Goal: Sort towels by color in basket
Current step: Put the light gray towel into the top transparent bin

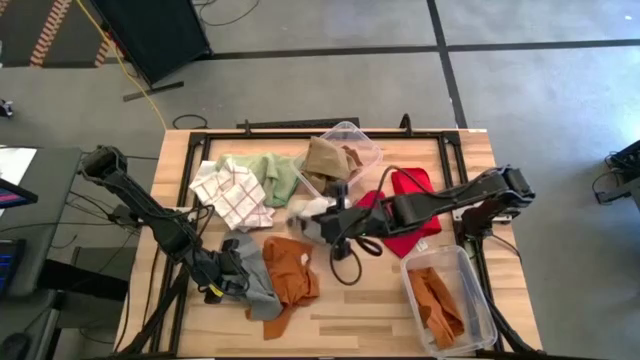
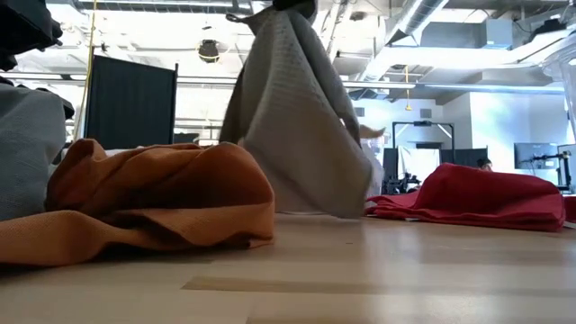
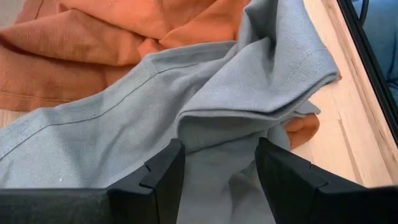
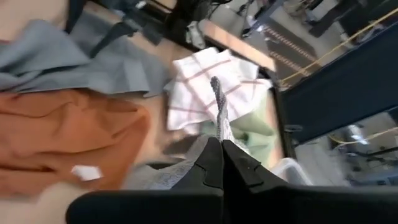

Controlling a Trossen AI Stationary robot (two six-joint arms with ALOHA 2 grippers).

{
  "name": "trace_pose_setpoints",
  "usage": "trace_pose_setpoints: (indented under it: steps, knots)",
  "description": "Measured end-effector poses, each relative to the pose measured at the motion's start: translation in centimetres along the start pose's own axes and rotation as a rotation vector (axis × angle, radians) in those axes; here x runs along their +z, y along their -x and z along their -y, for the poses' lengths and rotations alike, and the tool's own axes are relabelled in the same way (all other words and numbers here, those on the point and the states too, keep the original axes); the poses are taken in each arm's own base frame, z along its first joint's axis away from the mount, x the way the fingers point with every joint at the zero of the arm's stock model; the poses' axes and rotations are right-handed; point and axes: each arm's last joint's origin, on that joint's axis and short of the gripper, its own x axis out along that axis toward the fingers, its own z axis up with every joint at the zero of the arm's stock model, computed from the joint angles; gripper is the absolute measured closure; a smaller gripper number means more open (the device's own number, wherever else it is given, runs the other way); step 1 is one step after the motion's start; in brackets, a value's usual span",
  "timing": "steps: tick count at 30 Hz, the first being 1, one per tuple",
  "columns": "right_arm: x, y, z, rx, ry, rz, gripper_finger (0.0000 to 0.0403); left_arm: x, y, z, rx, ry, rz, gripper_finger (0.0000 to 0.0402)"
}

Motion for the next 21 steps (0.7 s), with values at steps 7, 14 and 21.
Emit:
trace_pose_setpoints:
  steps: [7, 14, 21]
  knots:
    - [-1.7, -1.3, -2.2, 0.181, -0.072, -0.150, 0.0376, 0.0, 0.0, 0.0, 0.001, -0.002, -0.001, 0.0217]
    - [-4.0, -3.3, -5.9, 0.361, -0.124, -0.358, 0.0376, 0.0, 0.0, 0.0, 0.002, -0.001, -0.004, 0.0217]
    - [-5.0, -3.6, -9.4, 0.436, -0.132, -0.473, 0.0373, 0.0, 0.0, 0.0, 0.003, -0.001, -0.005, 0.0217]
